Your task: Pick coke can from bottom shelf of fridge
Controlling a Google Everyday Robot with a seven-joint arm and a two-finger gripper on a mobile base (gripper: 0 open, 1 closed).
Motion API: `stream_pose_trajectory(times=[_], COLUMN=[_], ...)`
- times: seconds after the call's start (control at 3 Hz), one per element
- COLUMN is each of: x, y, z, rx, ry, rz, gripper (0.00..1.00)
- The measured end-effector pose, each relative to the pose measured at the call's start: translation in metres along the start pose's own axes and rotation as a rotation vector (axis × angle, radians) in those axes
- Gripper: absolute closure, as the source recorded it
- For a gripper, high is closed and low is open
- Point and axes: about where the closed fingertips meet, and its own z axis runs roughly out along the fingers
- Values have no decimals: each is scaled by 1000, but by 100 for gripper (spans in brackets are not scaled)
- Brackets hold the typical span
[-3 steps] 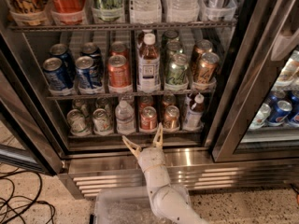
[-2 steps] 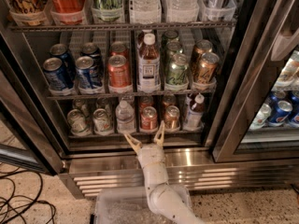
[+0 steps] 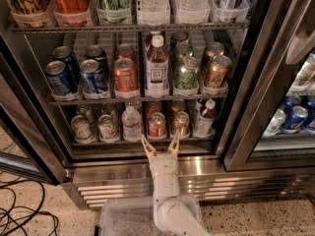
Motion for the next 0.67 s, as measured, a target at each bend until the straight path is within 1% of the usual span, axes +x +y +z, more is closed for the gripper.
stream_pose_trajectory(times=[0.33, 0.67], x=[0, 0], y=[-3, 8], z=[-18, -49], rx=[-16, -78], ry=[62, 144], rz=[7, 41], gripper=[22, 22])
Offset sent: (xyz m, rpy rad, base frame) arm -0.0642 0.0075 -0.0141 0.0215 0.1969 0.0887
